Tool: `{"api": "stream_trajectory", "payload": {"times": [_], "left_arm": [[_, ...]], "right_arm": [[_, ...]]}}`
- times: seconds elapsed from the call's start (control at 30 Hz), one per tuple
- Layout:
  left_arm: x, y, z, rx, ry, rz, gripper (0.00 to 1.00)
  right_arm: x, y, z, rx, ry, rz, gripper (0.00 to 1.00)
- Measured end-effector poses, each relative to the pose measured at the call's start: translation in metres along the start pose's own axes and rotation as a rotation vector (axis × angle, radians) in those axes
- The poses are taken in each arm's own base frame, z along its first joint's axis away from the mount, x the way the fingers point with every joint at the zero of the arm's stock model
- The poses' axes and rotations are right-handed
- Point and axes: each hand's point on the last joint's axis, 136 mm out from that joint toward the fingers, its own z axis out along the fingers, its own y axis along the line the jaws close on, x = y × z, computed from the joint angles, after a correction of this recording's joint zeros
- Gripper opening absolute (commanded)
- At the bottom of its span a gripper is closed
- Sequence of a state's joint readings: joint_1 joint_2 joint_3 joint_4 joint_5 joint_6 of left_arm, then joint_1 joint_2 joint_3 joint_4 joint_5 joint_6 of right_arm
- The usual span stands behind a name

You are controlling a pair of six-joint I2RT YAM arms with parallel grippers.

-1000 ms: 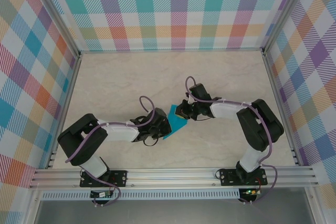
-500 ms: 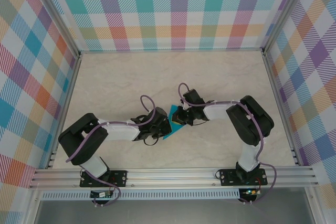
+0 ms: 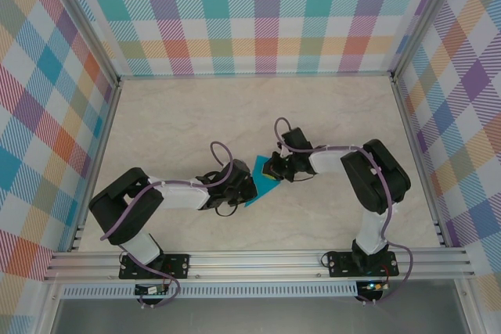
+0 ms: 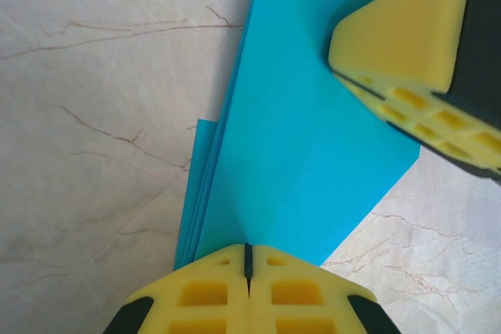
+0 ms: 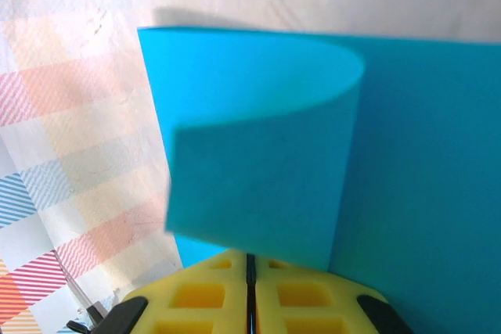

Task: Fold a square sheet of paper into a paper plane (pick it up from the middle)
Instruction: Fourth fold the wing at the center of the table.

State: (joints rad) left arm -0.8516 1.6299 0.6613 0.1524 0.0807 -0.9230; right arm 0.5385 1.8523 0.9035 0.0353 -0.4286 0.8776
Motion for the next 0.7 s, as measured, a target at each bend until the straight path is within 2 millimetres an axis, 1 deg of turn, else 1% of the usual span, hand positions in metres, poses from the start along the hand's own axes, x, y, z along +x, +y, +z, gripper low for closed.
{"api": "stream_trajectory", "payload": {"times": [0.23, 0.57, 0.7], "left_arm": [[0.000, 0.000, 0.001, 0.006, -0.002, 0.001, 0.00], [0.000, 0.000, 0.001, 0.008, 0.001, -0.002, 0.00], [0.000, 0.000, 0.001, 0.009, 0.001, -0.002, 0.00]], "right_arm": [[-0.022, -0.005, -0.005, -0.018, -0.025, 0.015, 0.10], [-0.064, -0.021, -0.021, -0.020, -0.110, 0.054, 0.10], [-0.068, -0.022, -0.022, -0.032, -0.101, 0.061, 0.11]]}}
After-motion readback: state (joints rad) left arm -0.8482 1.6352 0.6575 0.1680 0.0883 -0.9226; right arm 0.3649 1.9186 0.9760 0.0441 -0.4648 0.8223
